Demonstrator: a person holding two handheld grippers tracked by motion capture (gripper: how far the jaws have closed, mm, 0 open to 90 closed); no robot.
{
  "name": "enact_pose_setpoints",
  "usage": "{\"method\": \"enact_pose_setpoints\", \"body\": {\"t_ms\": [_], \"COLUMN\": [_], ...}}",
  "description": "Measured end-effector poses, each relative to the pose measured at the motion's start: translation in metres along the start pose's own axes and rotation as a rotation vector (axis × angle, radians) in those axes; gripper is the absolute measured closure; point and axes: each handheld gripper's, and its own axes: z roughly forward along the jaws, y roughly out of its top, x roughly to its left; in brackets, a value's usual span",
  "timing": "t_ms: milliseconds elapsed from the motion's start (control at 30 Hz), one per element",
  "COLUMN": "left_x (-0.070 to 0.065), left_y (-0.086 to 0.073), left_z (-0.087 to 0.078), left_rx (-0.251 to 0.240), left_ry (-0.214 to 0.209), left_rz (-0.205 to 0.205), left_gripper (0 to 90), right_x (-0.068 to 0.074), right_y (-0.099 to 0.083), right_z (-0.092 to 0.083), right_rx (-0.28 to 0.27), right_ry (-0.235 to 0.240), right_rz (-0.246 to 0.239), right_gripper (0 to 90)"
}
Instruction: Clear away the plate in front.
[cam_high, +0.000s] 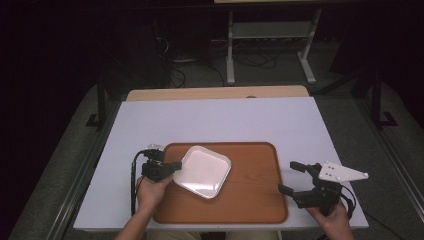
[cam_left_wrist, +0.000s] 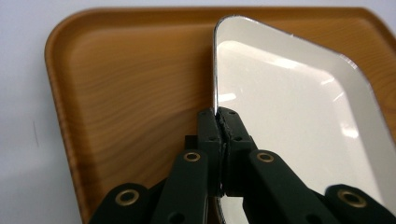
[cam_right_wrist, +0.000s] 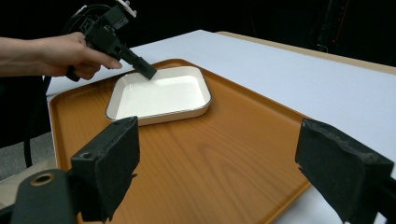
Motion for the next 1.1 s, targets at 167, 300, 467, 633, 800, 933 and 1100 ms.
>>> {"method": "enact_pose_setpoints", "body": {"t_ms": [167,300,467,633,800,933,1100], "left_x": [-0.007,-0.012,-0.017,-0.023,-0.027,-0.027,-0.029], "left_y": [-0.003,-0.008,-0.015,-0.022,-0.027,-0.031,-0.035], "left_z": [-0.002,-0.005,-0.009,-0.016,-0.019,-0.018,-0.019], "left_rx": [0.002,0.008,0.012,0.003,0.005,0.012,0.012], "left_ry": [0.027,0.030,-0.004,-0.019,-0.030,-0.037,-0.045], "left_rz": [0.021,0.032,0.020,0.030,0.050,0.054,0.053], "left_gripper": [84.1,80.7,74.5,68.3,67.4,67.5,67.6], "right_x": [0.001,0.001,0.001,0.001,0.001,0.001,0.001], "right_y": [0.001,0.001,0.001,0.001,0.001,0.001,0.001], "right_z": [0.000,-0.001,-0.001,-0.002,-0.001,-0.001,-0.001], "right_rx": [-0.003,-0.007,-0.009,-0.011,-0.009,-0.009,-0.008], "right_ry": [0.001,0.003,0.003,0.004,0.004,0.002,0.001], "right_rz": [-0.001,-0.002,-0.003,-0.004,-0.006,-0.005,-0.005], "right_gripper": [13.1,13.1,13.1,13.1,13.1,13.1,13.1]}}
